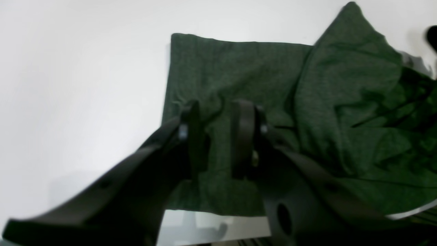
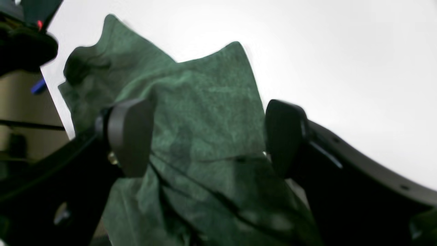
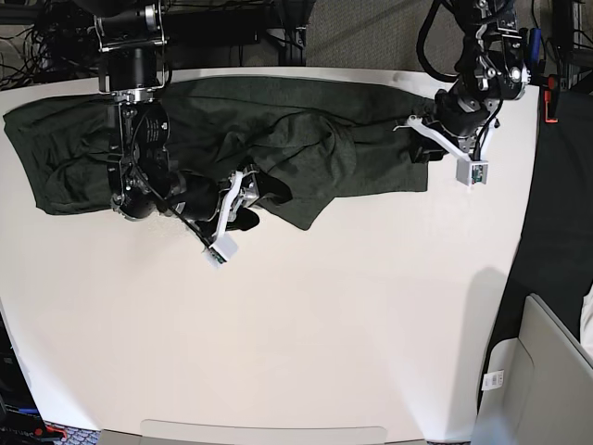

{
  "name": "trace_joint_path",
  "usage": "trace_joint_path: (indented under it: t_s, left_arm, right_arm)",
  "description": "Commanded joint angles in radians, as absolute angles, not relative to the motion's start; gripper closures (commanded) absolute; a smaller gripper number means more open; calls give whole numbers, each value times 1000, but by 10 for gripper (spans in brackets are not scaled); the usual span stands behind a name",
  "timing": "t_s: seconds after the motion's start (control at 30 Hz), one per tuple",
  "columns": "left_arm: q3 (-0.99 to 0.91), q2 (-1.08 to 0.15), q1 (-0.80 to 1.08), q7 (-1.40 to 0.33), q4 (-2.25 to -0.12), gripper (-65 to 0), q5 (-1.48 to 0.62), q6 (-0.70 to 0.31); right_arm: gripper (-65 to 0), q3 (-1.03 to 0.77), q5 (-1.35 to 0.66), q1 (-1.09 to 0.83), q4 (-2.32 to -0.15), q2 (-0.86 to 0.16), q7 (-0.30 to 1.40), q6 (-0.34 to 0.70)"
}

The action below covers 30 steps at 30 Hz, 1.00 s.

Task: Fold the T-shirt properly
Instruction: 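Drag the sleeve across the shirt toward the left gripper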

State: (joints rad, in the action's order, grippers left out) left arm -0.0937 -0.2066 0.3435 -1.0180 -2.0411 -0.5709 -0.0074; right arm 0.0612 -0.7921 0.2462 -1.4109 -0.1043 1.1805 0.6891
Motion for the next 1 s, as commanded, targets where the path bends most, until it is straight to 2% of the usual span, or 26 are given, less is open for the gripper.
trace_joint_path:
  t_s: [0.0,0.43,0.5,0.6,0.77,0.8,0.97]
  left_arm:
    - [-94,-214,340,-997,-2060,-156,-576,-10]
    - [-101,-214,340,-997,-2060,-156,-576,-10]
    - [-101,-214,340,-997,-2060,-156,-576,-10]
    - [-102,-216,340,-997,-2060,-156,-576,-10]
    - [-102,-216,340,-997,-2060,-156,-576,-10]
    - [-102,-217,340,-997,-2060,-156,-576,-10]
    - [-104,-220,340,-997,-2061,-156,-576,-10]
  right_arm:
    - [-511,61,-819,278,-1408,-97,1148,698]
    - [-497,154,-607,302,-1279,-38,1129,698]
    - [-442,154,-604,302,-1267,-33,1129,698]
    - [-314,154,-604,302,-1267,-33,1130,698]
    - [-38,151,-608,302,-1268,-33,1132,698]
    - [0,147,-608,302,-1271,-31,1132,698]
    - [-6,150,-722,303,-1280,-30,1124,698]
